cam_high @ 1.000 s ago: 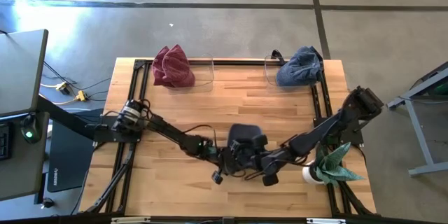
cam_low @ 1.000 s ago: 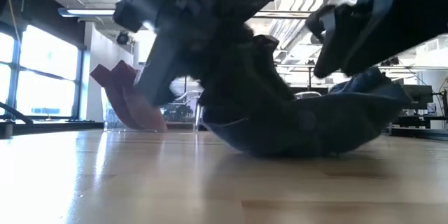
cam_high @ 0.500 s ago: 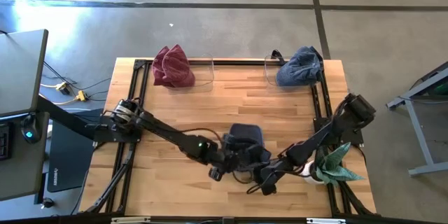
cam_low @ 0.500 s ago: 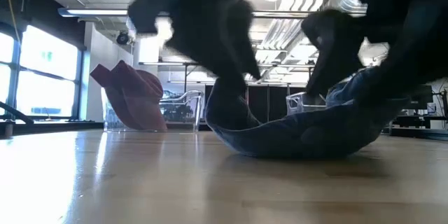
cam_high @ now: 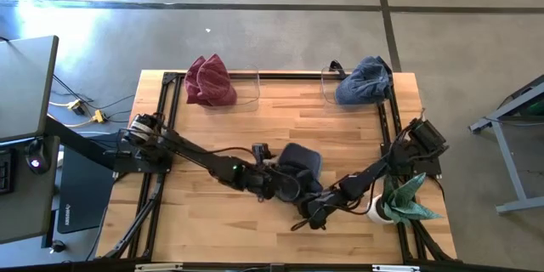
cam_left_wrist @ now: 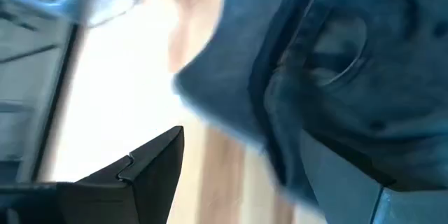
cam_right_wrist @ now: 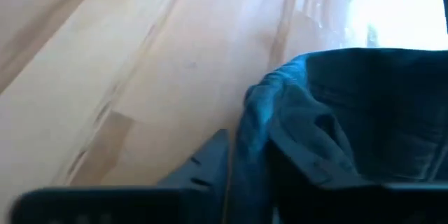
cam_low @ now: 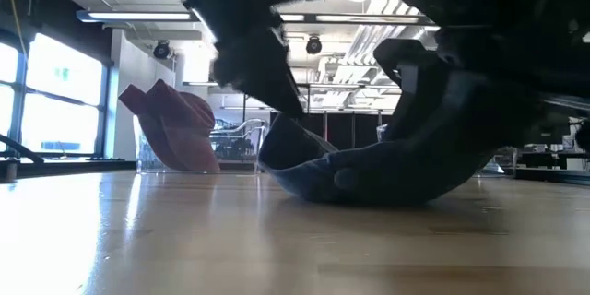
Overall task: Pick & Place hat
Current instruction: Put the blue cap into the right transparent bin, then return to Home Position
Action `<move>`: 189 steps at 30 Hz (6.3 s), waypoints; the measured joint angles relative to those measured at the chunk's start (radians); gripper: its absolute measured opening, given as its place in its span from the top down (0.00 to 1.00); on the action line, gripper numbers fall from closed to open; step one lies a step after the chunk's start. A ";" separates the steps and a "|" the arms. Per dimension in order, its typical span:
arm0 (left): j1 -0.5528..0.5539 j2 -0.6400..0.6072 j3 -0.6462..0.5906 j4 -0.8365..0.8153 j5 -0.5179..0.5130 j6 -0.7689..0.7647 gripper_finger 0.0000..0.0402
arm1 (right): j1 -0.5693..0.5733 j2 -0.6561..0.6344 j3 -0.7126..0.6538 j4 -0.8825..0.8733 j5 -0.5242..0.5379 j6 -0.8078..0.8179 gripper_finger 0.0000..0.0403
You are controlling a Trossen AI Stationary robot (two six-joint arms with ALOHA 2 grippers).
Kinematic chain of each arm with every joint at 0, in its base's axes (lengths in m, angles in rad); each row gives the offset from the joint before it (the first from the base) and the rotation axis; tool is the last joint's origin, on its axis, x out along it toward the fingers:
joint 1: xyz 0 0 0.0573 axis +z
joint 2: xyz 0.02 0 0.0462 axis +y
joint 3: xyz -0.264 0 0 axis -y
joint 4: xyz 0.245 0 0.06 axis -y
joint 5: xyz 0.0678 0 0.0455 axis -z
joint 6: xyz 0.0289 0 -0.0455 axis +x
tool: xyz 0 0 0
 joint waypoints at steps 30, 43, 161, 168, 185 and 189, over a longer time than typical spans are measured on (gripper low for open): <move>-0.194 -0.261 -0.596 0.496 -0.083 -0.271 0.31 | -0.328 -0.941 -0.362 0.282 0.333 0.011 0.99; -0.194 -0.258 -0.593 0.572 -0.100 -0.207 0.31 | -0.770 -1.132 -0.365 0.307 0.267 -0.303 1.00; -0.111 -0.464 -0.593 0.465 -0.112 -0.278 0.52 | -0.570 -1.197 -0.870 0.390 -0.684 0.257 1.00; -0.018 -0.766 -0.593 0.206 -0.093 -0.256 0.86 | -0.633 -1.367 -0.870 0.210 -0.726 0.217 1.00; 0.197 -1.533 -0.962 0.178 0.135 -0.131 1.00 | -0.657 -1.537 -0.870 0.127 -0.743 0.228 1.00; 0.357 -1.701 -1.017 0.165 0.314 -0.078 1.00 | -0.657 -1.538 -0.870 0.127 -0.738 0.228 1.00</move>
